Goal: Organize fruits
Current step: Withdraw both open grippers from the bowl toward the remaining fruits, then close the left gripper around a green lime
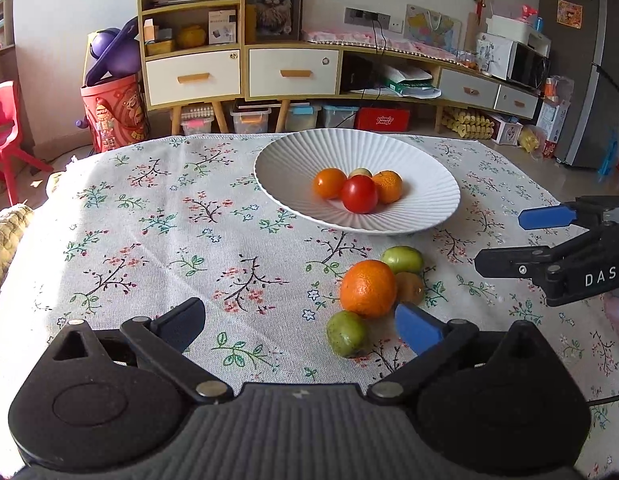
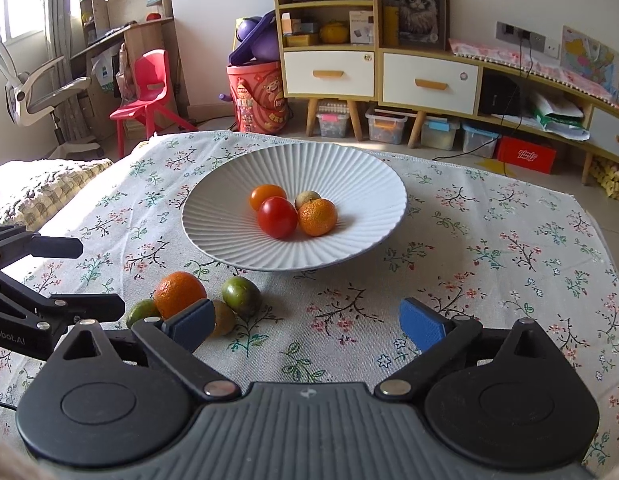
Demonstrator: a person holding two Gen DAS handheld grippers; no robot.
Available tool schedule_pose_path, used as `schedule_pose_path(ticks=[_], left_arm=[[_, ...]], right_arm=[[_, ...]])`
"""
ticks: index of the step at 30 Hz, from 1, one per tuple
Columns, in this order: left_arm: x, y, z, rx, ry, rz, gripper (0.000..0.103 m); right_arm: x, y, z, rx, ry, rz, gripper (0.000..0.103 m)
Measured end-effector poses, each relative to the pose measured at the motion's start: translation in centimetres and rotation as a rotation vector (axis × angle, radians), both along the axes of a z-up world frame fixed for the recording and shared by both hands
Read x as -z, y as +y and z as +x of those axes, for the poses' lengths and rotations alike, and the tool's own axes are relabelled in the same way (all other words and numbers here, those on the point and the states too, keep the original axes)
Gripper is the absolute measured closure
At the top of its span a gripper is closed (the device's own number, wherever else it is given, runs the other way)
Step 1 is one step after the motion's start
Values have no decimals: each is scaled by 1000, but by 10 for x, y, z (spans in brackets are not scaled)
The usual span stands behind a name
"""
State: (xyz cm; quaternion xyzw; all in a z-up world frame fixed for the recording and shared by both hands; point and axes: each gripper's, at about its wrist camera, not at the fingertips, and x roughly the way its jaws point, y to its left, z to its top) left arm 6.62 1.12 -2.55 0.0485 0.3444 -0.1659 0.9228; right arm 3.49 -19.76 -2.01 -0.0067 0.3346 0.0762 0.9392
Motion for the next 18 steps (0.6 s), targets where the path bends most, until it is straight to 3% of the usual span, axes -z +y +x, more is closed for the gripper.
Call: schedule_pose_path(ticks=[12, 18], left_arm=[[27, -8, -2, -13, 14, 38, 13], [29, -7, 1, -22, 33, 27, 34]], right_arm=[[29, 22, -3, -22, 41, -92, 2], [36, 20, -4, -27, 58, -80, 1]])
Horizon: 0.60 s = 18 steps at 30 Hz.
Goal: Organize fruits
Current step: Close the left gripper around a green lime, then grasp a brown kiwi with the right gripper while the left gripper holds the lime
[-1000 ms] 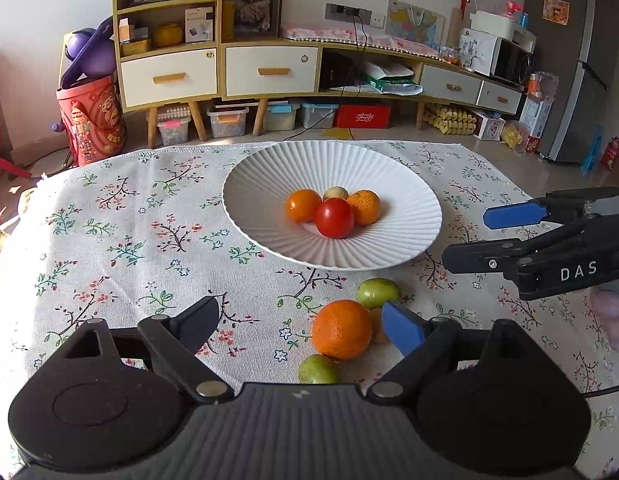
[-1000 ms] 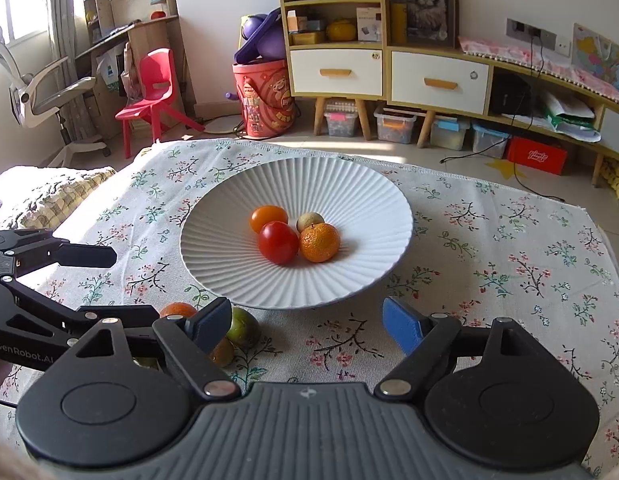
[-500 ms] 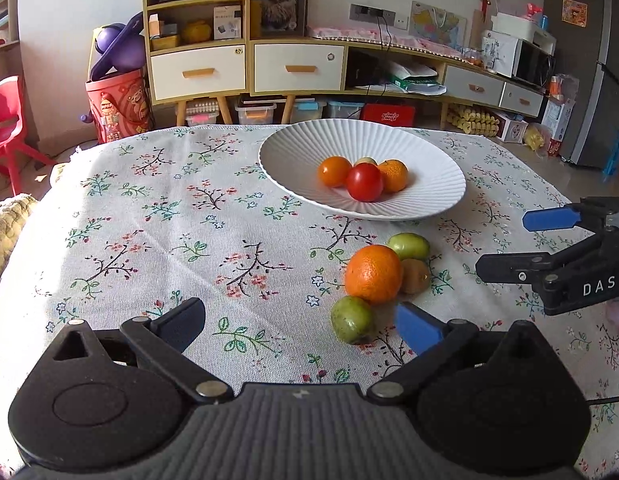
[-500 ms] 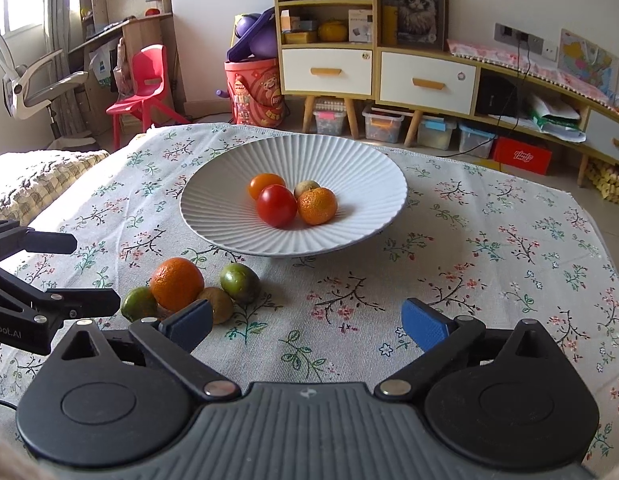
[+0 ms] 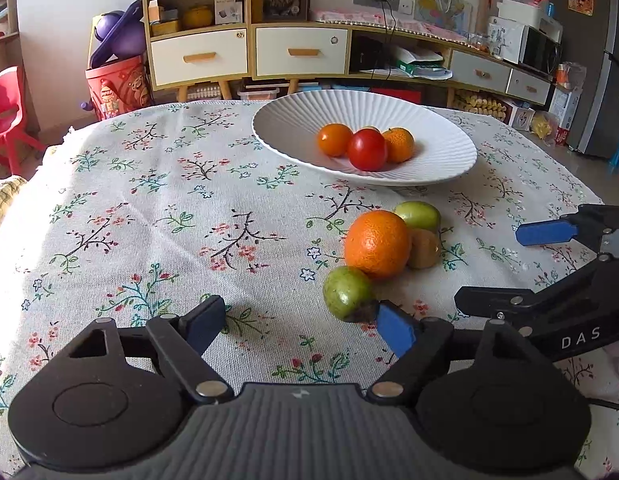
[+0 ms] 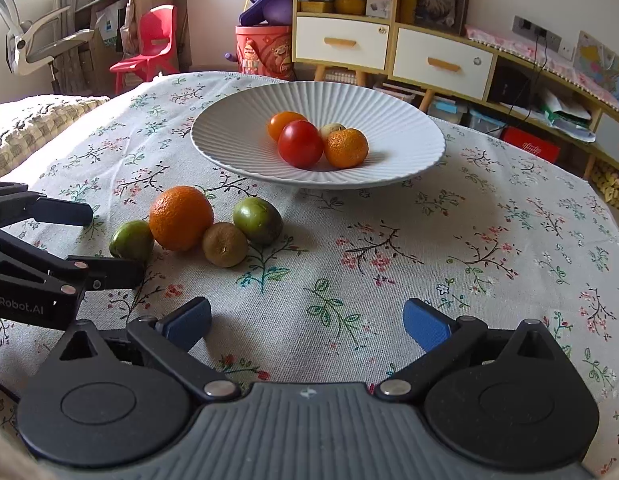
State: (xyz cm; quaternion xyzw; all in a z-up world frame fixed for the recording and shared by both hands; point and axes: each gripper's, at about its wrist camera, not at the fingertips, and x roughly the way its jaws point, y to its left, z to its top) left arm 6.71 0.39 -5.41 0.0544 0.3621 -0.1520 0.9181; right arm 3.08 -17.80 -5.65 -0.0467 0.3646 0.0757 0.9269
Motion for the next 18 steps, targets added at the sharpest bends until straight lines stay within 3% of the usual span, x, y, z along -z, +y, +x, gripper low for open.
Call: schedule_pose_path(ticks=[11, 18], left_arm=[[-5, -1, 3, 26, 16, -40, 89], [-7, 0, 5, 17, 25, -45, 92]], right_arm=[[5, 9, -3, 12, -32, 2, 0], [3, 20, -1, -29, -42, -26, 0]])
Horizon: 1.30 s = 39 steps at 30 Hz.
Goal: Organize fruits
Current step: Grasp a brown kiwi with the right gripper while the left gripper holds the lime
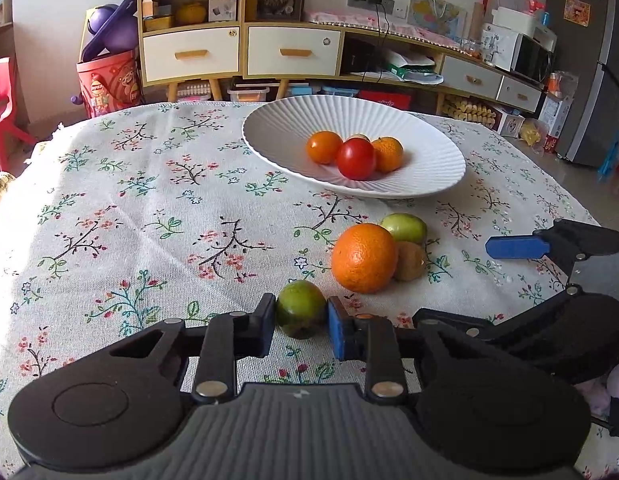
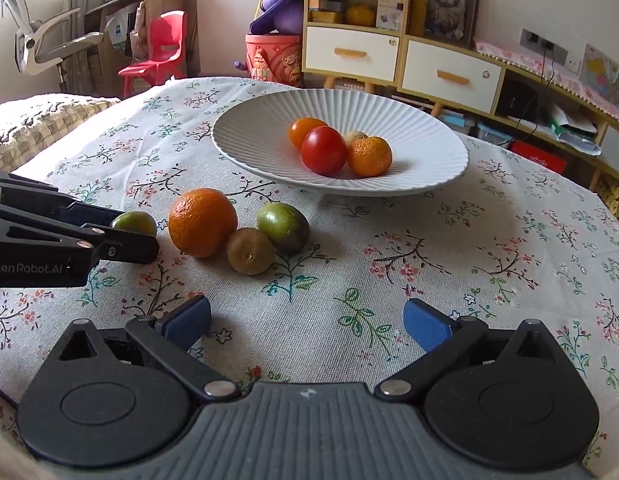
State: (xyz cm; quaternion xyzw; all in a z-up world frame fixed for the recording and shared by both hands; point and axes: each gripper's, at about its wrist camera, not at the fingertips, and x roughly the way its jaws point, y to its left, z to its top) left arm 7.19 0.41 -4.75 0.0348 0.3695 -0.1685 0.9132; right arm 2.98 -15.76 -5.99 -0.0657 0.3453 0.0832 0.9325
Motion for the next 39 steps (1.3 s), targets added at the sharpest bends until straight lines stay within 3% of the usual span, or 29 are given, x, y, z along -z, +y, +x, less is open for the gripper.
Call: schedule_pose_path(ticks=[3, 6, 14, 23, 39], left_arm=[[-1, 2, 0, -11, 3, 9, 92], [-2, 5, 1, -24, 9, 10, 92], [-3, 9, 0, -23, 13, 8, 92], [-3, 9, -1, -22, 14, 9, 92], [-6, 6, -1, -13, 18, -2, 92]], right_arm=[[-1, 5, 1, -14, -9, -18, 1], [-3, 9, 2, -35, -15, -23, 9], [-8, 18, 7, -77, -23, -17, 51], [-11, 18, 9, -80, -12, 6, 76], [-17, 7, 6, -70, -6, 57, 79]])
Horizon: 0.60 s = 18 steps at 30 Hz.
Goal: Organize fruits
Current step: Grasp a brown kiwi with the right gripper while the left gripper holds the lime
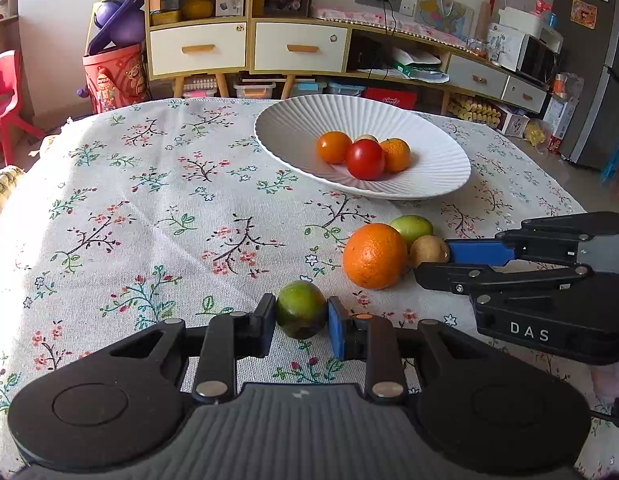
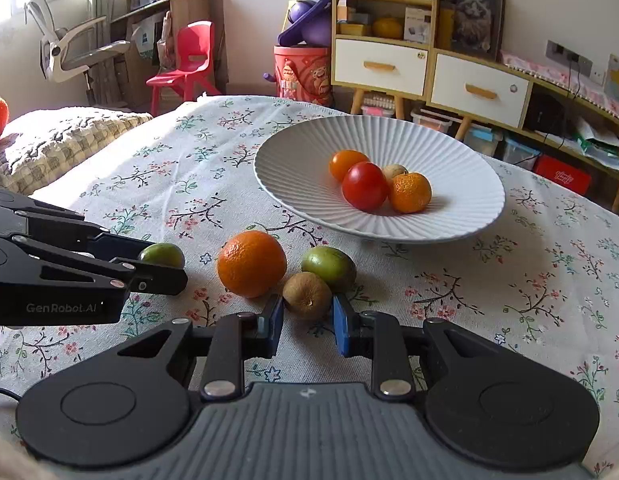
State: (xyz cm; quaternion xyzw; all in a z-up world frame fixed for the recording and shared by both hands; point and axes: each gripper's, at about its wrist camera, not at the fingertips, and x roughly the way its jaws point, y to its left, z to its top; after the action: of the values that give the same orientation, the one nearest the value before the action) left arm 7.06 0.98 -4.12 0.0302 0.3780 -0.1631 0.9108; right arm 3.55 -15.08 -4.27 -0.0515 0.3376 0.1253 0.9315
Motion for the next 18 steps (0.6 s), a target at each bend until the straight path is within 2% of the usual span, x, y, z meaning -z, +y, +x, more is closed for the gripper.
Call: schedule_pose_path(ticks=[18], left_arm=[[-18, -10, 8, 7, -23, -31, 92]], right_arm=[[-20, -19, 0, 59, -27, 60, 79]])
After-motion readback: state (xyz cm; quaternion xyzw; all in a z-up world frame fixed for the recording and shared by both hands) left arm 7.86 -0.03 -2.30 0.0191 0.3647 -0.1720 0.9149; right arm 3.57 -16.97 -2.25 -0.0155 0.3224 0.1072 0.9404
